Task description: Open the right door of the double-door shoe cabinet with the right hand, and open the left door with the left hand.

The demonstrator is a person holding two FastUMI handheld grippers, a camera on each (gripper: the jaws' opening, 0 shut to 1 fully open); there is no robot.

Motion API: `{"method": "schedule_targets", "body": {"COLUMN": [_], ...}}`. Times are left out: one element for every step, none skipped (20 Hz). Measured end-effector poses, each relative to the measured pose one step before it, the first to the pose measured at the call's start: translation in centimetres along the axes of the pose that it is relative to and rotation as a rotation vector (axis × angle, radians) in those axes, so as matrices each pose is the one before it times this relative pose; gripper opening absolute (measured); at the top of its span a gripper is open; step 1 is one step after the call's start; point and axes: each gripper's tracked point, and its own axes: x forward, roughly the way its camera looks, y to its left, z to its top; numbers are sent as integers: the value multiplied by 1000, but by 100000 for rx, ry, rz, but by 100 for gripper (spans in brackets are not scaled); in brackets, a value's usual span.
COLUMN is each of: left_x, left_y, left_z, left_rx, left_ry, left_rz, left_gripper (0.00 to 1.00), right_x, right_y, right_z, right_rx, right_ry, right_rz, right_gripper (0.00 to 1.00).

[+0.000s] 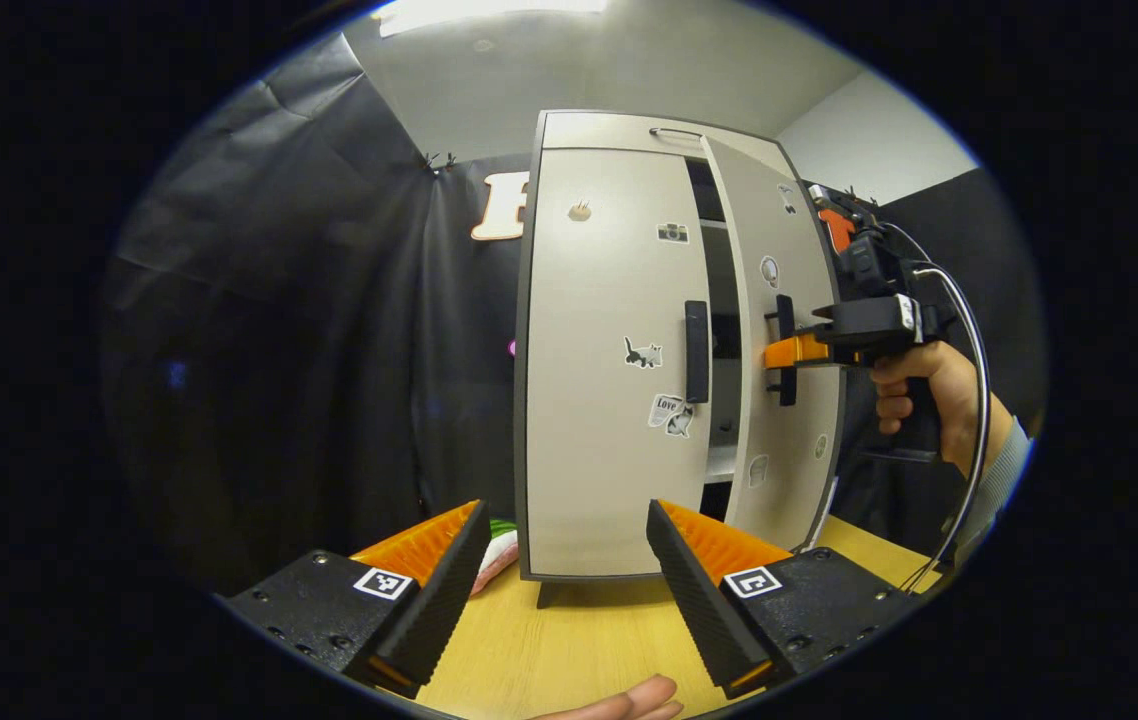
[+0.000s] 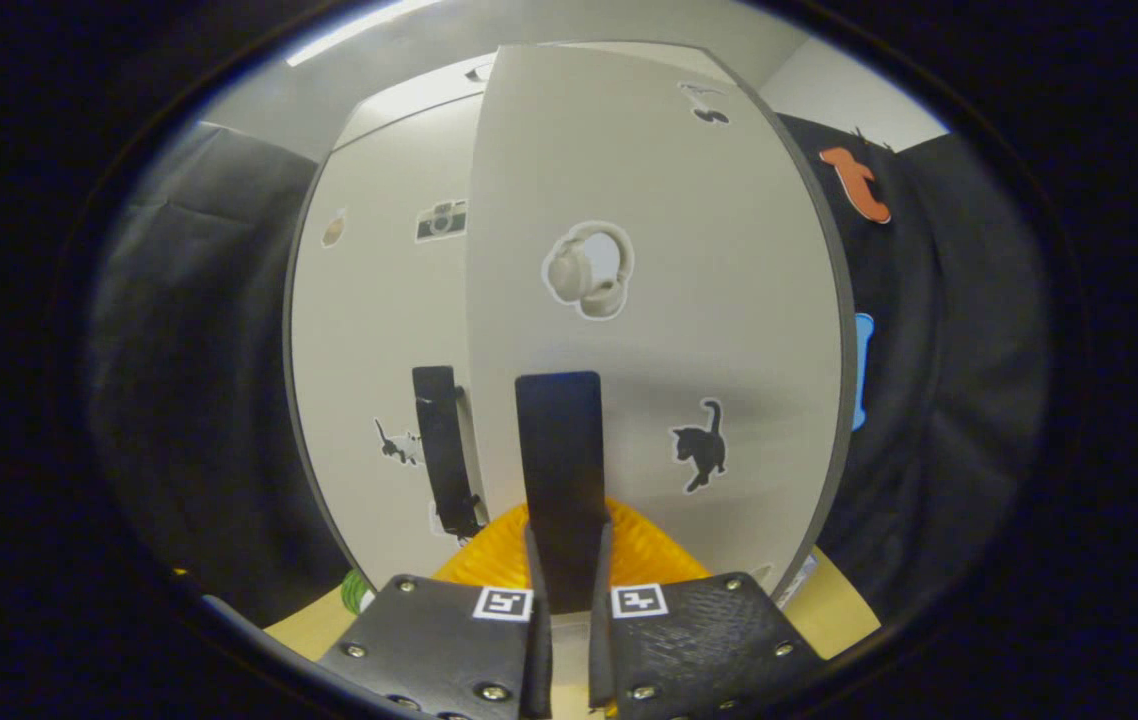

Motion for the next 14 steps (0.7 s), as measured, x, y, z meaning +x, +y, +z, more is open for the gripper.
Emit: {"method": "schedule_targets", "body": {"left_x": [-64, -123, -62, -52, -68, -131, -26, -34, -9, -27, -28, 93, 78, 5], "left_y": [-246, -325, -73, 153, 86, 39, 212, 261, 94, -49, 9, 20, -143, -335], "left_z": [-35, -166, -57, -7, 84, 51, 83, -64, -9, -123, -115, -71, -73, -142], "left_rx": [-239, -571, -205, -49, -85, -65, -154, -102, -120, -113, -207, -394, -483, -416], "left_ry": [357, 381, 353, -81, -376, -502, -371, -151, -111, 308, 120, -15, 162, 118], "left_rz": [-226, -690, 36, 68, 32, 64, 444, 355, -33, -193, -59, -202, -269, -590], "left_gripper": [98, 98, 98, 98, 98, 98, 98, 98, 98, 98, 97, 98, 98, 98], "right_x": [-336, -360, -181, -374, -338, -82, -434, -447, -422, -375, -299, -324, -274, -223], "right_y": [-111, -109, -181, -71, -118, -243, -246, -243, -254, -306, -277, -262, -210, -213], "right_z": [31, 59, 57, 78, 149, -40, 61, 178, 113, 221, 75, 106, 42, 82], "right_rx": [455, -271, 173, -141, -430, -494, -199, 659, 61, 324, -40, 627, 687, -410], "right_ry": [-438, -299, -430, -72, -114, -530, -483, -726, -397, -519, -187, -76, -3, -185], "right_rz": [1025, 996, 764, 747, 419, 347, 180, 147, 332, 305, 277, 61, 13, -187], "right_gripper": [14, 14, 14, 14, 14, 14, 14, 14, 14, 14, 14, 14, 14, 14]}}
